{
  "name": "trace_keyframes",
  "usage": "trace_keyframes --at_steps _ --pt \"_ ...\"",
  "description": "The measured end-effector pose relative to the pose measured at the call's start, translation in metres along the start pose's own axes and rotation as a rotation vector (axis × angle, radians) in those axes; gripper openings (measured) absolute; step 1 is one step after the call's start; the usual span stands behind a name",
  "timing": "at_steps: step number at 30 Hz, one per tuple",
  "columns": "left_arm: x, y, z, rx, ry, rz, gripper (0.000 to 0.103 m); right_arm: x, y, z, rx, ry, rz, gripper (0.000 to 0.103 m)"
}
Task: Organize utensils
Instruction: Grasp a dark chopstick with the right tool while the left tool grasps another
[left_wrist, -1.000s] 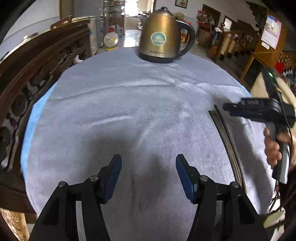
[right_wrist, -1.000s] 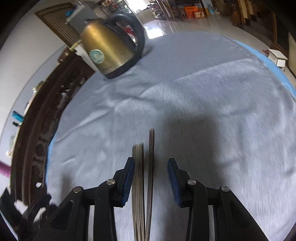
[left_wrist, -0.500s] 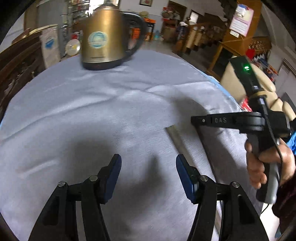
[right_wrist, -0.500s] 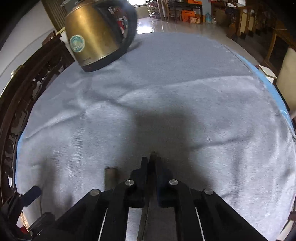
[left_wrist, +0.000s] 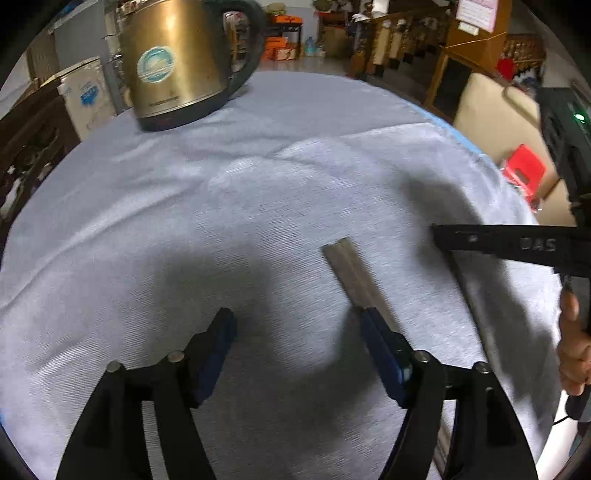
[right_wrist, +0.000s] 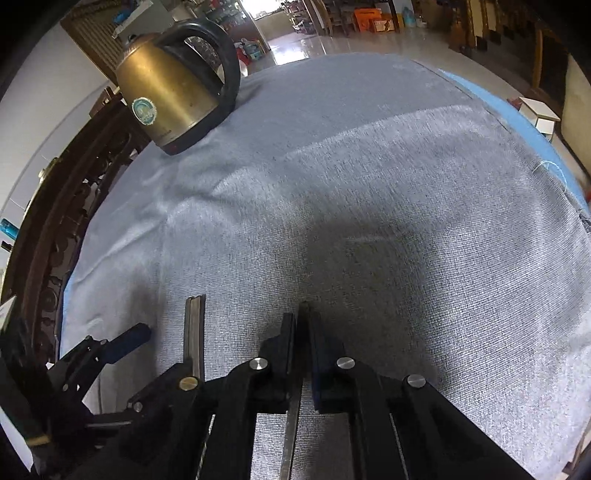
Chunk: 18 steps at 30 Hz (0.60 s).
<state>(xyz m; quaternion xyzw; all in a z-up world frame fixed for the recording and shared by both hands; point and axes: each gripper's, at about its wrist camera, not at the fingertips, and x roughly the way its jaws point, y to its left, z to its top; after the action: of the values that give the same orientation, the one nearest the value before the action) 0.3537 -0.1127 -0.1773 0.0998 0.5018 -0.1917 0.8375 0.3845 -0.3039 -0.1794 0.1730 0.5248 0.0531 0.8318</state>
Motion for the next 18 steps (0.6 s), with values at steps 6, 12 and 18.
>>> trace_keyframes --at_steps 6,12,18 --pt "-0.014 0.011 0.002 -0.073 -0.011 -0.035 0.073 0.0 -0.005 0.0 0.018 -0.002 0.033 0.009" --pt "0.004 -0.015 0.013 0.006 0.041 0.025 0.074 0.0 -0.004 0.0 0.009 -0.006 0.027 0.008" --pt "0.002 -0.004 0.007 -0.004 0.065 0.015 0.073 0.0 -0.006 0.001 0.009 0.007 0.04 0.008"
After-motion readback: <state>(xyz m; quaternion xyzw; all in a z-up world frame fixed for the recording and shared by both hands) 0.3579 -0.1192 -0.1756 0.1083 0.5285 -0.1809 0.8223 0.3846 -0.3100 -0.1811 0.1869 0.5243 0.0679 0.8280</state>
